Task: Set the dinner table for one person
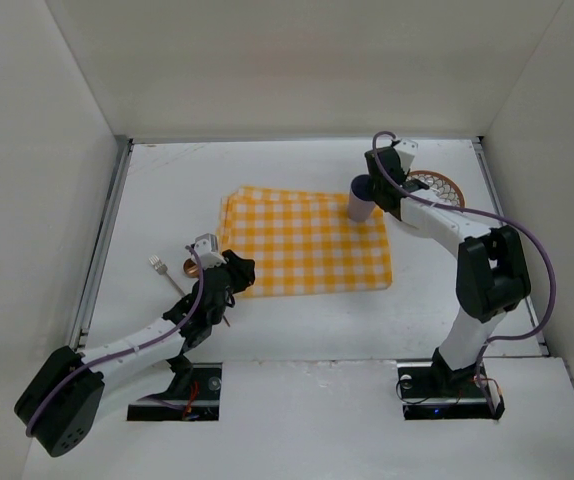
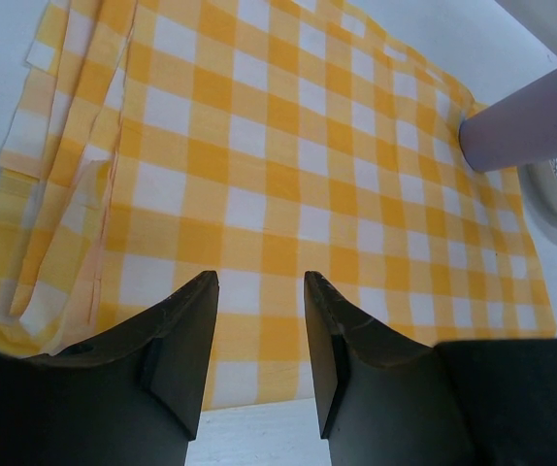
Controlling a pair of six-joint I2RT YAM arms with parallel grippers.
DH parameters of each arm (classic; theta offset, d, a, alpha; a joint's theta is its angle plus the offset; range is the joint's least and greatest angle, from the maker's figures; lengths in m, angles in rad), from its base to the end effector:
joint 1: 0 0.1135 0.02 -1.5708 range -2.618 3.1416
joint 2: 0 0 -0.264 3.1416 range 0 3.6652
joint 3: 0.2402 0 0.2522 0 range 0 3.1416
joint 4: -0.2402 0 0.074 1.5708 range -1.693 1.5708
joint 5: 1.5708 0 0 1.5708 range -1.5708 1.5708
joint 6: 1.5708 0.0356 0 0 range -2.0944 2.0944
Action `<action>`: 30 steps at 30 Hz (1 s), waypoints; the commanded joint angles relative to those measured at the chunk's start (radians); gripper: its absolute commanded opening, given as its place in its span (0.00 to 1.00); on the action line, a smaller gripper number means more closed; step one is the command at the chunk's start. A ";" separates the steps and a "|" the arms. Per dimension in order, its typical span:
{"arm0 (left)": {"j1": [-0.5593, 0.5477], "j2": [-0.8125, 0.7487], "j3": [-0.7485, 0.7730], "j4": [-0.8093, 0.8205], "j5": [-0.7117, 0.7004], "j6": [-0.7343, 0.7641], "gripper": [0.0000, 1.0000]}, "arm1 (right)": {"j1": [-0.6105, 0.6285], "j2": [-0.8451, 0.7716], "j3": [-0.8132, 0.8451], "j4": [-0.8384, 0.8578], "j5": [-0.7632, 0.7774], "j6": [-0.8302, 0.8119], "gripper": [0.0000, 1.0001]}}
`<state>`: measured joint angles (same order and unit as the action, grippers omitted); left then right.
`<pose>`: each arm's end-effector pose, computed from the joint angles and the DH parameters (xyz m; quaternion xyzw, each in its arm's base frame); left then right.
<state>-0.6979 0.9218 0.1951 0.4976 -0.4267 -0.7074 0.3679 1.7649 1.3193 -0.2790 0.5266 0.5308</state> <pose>0.1528 -0.1089 0.1817 -0.1353 0.7649 -0.2661 0.5708 0.3762 0.1258 0.2517 0.1781 0.8688 -0.0416 0.4602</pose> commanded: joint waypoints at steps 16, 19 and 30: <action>0.008 -0.017 -0.006 0.038 -0.007 0.003 0.38 | -0.039 -0.364 -0.199 0.101 -0.027 0.040 0.69; -0.004 -0.024 -0.006 0.044 -0.020 0.006 0.38 | -0.121 -0.422 -0.323 0.176 -0.045 0.128 0.58; -0.008 0.008 -0.002 0.052 -0.012 0.003 0.39 | -0.462 -0.411 -0.603 0.412 -0.240 0.365 0.57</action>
<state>-0.7010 0.9211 0.1947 0.4980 -0.4271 -0.7078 -0.0570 1.3453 0.7158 -0.0143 0.3412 0.8272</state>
